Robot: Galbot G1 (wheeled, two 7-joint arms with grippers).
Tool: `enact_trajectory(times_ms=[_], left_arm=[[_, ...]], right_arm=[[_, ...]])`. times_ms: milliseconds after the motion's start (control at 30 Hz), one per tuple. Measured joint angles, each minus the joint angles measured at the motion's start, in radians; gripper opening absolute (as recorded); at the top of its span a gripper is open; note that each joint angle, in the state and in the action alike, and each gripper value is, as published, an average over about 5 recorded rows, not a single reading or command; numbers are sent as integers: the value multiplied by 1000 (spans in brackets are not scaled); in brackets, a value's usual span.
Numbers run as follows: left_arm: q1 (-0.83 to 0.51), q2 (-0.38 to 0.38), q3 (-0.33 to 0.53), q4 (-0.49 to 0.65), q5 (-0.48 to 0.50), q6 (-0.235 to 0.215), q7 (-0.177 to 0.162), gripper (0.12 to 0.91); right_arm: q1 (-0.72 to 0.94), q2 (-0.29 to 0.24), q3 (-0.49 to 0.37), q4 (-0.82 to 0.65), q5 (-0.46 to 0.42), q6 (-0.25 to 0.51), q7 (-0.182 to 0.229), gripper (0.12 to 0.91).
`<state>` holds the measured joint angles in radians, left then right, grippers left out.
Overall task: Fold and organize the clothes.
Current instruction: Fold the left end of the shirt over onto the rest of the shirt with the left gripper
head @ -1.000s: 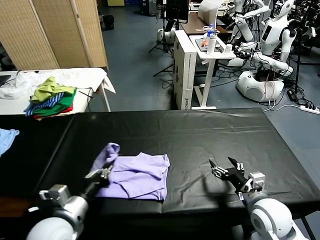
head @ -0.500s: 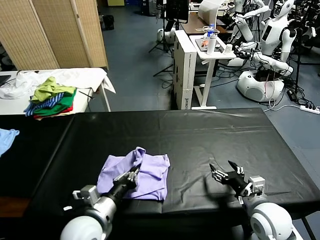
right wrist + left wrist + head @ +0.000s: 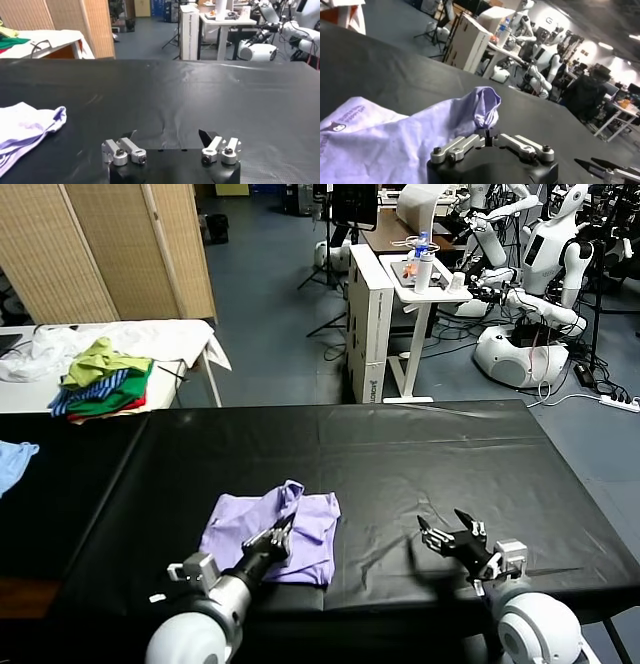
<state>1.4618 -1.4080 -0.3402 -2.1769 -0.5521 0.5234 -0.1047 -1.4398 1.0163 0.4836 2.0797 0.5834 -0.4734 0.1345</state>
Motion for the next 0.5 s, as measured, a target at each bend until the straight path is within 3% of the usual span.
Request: enact_trajectory(times_ms=[267, 333, 500], left_arm=[[5, -38, 24, 31, 72, -7, 7, 176], [9, -54, 34, 39, 90, -12, 8, 214], [13, -95, 51, 41, 100, -24, 9, 497]], right_arm=[[37, -19, -35, -12, -1, -1, -17, 907], [52, -25, -48, -16, 2, -1, -24, 907], [96, -42, -88, -20, 47, -3, -38, 907]])
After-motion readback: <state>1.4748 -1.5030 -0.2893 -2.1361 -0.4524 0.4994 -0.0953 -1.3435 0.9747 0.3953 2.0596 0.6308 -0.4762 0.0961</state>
